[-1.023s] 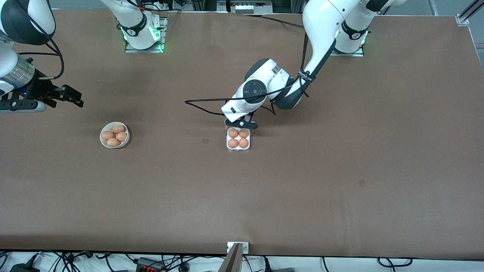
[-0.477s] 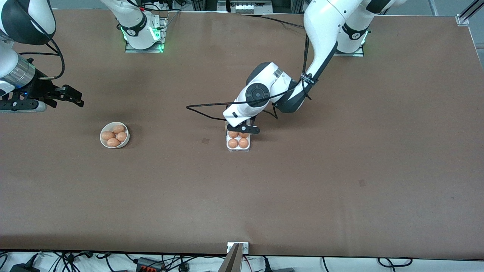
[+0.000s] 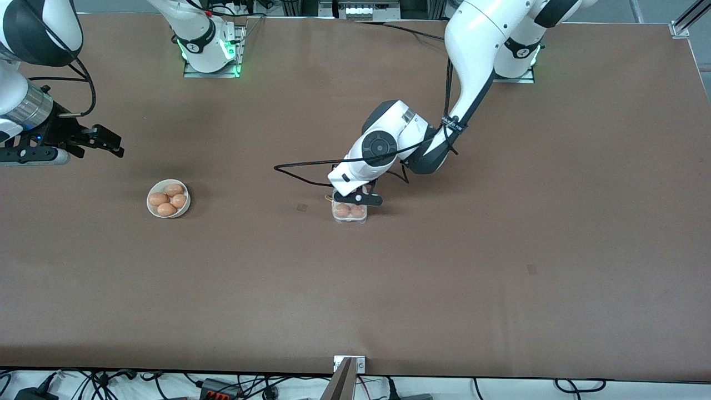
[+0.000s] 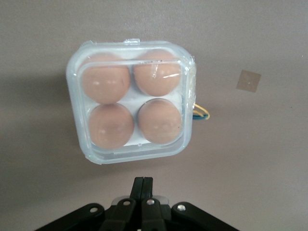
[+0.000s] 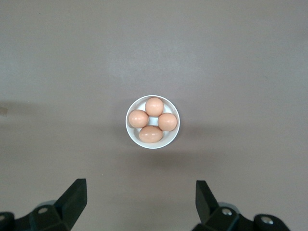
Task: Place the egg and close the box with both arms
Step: 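Swing the carton lid over the eggs with the left gripper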
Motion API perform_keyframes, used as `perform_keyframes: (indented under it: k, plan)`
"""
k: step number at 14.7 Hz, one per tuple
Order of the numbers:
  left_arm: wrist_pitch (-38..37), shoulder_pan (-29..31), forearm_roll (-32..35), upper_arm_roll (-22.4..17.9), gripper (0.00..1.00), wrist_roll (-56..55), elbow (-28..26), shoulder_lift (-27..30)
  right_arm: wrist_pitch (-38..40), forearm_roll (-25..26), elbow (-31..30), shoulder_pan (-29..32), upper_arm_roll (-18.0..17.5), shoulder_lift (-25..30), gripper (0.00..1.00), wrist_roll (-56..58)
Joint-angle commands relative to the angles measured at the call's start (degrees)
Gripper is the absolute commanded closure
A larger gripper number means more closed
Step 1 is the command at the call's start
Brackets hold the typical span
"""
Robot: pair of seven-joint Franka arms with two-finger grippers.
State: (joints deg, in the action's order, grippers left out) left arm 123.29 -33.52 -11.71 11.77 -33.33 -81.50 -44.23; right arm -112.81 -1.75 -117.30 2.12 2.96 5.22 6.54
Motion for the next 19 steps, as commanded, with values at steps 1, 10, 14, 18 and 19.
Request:
perform_keyframes:
  k: [1,10,14,18,19]
  plan:
    - [-1.0,-0.2,1.3,-0.4,1.0,-0.8,2.0,-0.1,0.4,-0.9,-1.8,-0.7,0.6,2.0,0.0,-0.3]
    - [-0.7,0.3,1.3,-1.3,1.0,-1.0,2.0,1.0,0.2,-0.9,-1.6,-0.6,0.6,2.1,0.0,-0.3]
    - [0.5,0.2,1.3,-3.6,1.0,-0.8,6.8,-1.6,0.2,-0.9,-1.4,-0.7,0.5,2.1,0.0,-0.3]
    - [1.6,-0.3,1.3,-4.1,1.0,-0.5,8.8,-3.6,0.4,-0.8,-1.4,-0.7,0.3,2.2,0.0,-0.3]
    - [2.0,-0.4,1.5,-4.2,1.0,-0.4,8.7,-3.8,0.4,-0.8,-1.3,-0.7,0.2,2.2,0.0,-0.1]
